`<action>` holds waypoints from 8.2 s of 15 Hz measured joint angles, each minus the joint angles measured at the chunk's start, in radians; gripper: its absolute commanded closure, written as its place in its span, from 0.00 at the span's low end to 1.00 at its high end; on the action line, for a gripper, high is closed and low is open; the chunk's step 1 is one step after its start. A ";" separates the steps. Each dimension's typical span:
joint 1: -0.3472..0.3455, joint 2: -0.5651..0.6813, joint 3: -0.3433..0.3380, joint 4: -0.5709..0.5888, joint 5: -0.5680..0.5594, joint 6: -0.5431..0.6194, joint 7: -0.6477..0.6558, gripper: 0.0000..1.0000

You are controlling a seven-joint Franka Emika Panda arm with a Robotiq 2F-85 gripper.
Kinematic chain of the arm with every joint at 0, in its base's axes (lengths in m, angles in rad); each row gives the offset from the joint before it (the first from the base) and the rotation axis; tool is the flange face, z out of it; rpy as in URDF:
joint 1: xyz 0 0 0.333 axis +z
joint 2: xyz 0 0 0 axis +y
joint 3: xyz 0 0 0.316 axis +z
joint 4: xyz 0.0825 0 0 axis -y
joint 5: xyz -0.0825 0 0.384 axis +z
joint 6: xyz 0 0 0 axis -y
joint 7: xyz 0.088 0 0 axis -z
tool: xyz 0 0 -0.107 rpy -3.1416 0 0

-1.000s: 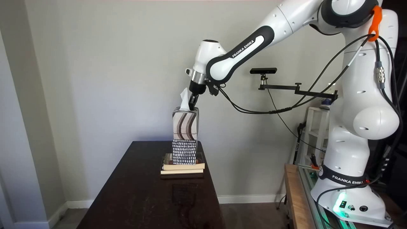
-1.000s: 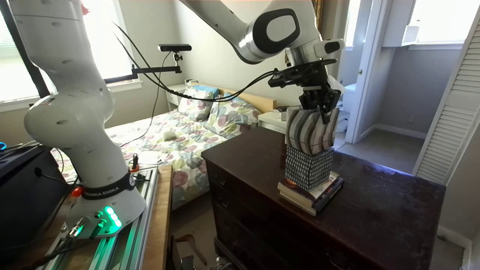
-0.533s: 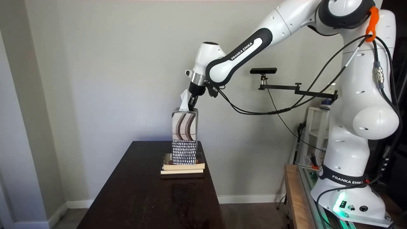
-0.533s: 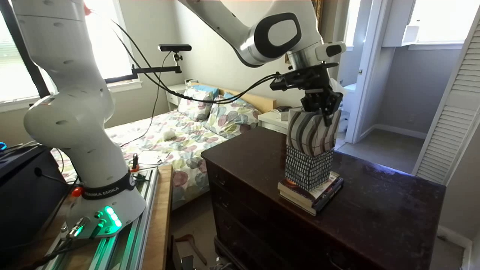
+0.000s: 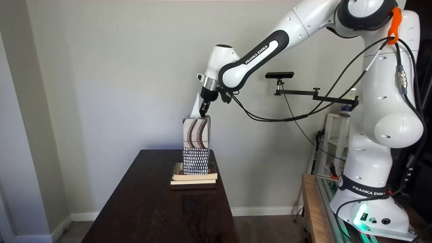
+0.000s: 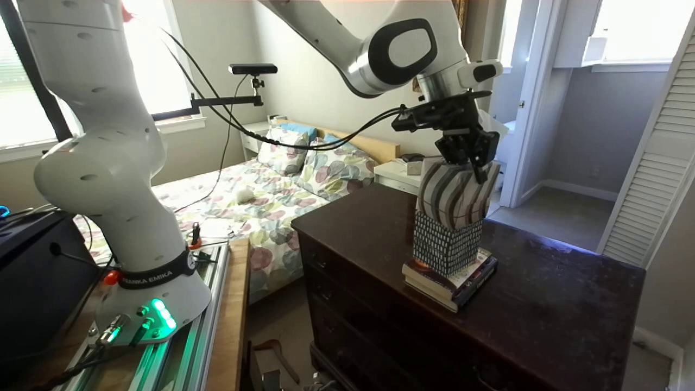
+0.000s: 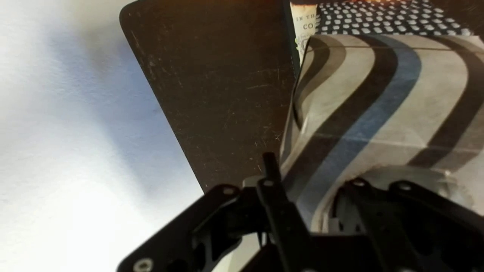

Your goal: Stack the tissue boxes on the book, then pull out a tissue

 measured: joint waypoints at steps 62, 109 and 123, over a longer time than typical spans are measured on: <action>0.005 -0.123 0.045 0.017 0.391 0.034 0.277 0.00; 0.031 -0.114 0.074 0.099 0.373 0.138 0.356 1.00; 0.034 -0.193 0.110 0.121 0.320 0.141 0.423 1.00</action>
